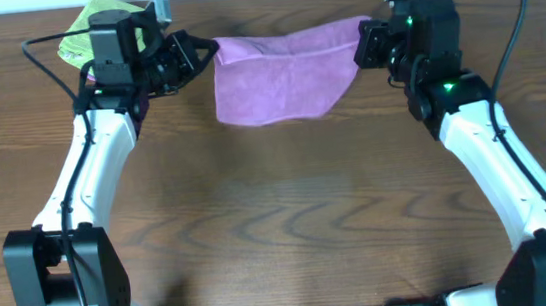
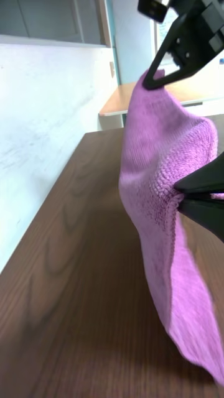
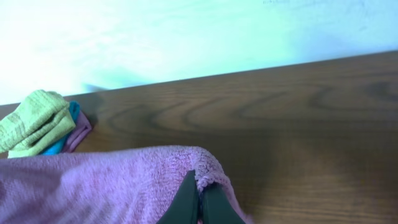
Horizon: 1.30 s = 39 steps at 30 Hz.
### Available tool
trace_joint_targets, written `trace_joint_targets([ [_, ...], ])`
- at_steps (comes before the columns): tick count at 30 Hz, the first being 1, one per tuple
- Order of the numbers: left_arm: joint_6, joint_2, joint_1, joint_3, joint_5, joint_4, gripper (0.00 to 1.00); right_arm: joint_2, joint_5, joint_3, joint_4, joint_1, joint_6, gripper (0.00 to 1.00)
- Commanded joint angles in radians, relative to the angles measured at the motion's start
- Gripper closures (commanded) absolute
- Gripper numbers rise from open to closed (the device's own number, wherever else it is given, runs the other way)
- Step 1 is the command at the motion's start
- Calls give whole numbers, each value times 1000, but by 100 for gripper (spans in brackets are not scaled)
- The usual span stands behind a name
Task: Fold the cloth
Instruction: 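Lay the cloth flat on the table and open the left gripper, then grasp the cloth's near left corner with the left gripper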
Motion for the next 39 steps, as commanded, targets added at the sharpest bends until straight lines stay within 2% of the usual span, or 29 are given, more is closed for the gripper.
trace_joint_targets([
  [1, -10, 8, 34, 24, 61, 6, 94, 4, 8, 29, -32, -7, -43, 99],
  [5, -4, 8, 71, 24, 166, -40, 94, 3, -29, 29, -162, -4, -43, 99],
  [13, 155, 8, 74, 24, 267, -308, 94, -41, -26, 29, -375, 5, -88, 99],
  [23, 475, 8, 71, 24, 245, -777, 94, -71, -21, 25, -684, 5, -121, 98],
  [27, 551, 8, 26, 17, 147, -927, 94, -71, -26, 16, -780, 7, -101, 98],
  [33, 589, 8, -90, -74, 126, -949, 94, -96, -37, -63, -822, 12, -101, 98],
  [37, 588, 8, -120, -166, 89, -924, 94, -127, -33, -130, -808, 18, -93, 98],
  [39, 580, 8, -121, -217, 110, -892, 87, -131, -29, -130, -797, 17, -90, 98],
])
